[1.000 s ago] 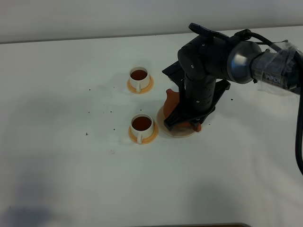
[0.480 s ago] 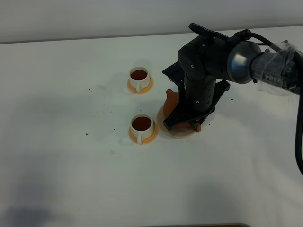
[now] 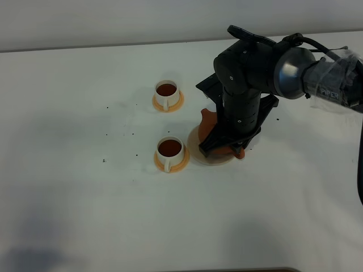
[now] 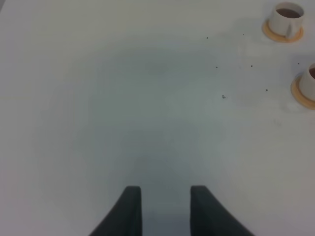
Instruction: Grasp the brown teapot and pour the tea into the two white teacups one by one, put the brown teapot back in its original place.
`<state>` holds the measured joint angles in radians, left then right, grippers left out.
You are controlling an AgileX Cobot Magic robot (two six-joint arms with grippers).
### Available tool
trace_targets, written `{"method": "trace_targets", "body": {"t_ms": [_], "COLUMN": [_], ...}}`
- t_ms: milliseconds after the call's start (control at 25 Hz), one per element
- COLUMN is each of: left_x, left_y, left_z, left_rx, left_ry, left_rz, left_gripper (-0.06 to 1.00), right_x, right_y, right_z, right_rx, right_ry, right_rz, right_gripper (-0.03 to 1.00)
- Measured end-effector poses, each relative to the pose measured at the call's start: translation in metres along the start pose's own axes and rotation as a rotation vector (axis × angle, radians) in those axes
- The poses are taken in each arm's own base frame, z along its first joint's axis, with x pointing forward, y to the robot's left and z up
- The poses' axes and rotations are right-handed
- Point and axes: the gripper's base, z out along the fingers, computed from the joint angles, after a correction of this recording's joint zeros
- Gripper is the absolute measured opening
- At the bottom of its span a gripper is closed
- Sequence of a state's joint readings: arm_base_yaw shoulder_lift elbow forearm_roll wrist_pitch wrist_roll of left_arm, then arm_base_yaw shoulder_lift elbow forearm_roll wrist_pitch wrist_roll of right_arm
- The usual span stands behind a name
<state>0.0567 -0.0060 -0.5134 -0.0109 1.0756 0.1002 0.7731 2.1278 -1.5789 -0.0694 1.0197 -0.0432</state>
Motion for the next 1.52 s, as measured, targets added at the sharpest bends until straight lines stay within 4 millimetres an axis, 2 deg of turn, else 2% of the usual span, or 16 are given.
{"method": "trace_targets", "body": {"t_ms": [360,840,920,1240,1400,1520], "left_x": [0.000,0.000,0.000,0.000,0.000,0.000], "left_y": [0.000,0.000,0.000,0.000,0.000,0.000], "left_z": [0.000,0.000,0.000,0.000,0.000,0.000], "left_rx": [0.000,0.000,0.000,0.000,0.000,0.000], "left_ry": [0.000,0.000,0.000,0.000,0.000,0.000], "left_rz": [0.000,0.001,0.001,0.001,0.001,0.001], "left_gripper": [0.24,0.24,0.24,0.24,0.24,0.24], "right_x": [-0.002,-0.002,-0.002,0.000,0.006,0.013], "right_y": [0.011,0.008,0.008,0.008,0.007,0.005], "right_z": [-0.001,0.000,-0.001,-0.001,-0.006,-0.019], "right_rx": [-0.042,-0.004,-0.002,-0.002,0.002,0.014], "right_ry": [-0.013,-0.012,-0.012,0.007,0.060,0.096], "right_rz": [-0.006,-0.010,-0.004,0.005,0.005,0.002], "right_gripper": [0.09,0.11,0.14,0.39,0.43,0.43]}}
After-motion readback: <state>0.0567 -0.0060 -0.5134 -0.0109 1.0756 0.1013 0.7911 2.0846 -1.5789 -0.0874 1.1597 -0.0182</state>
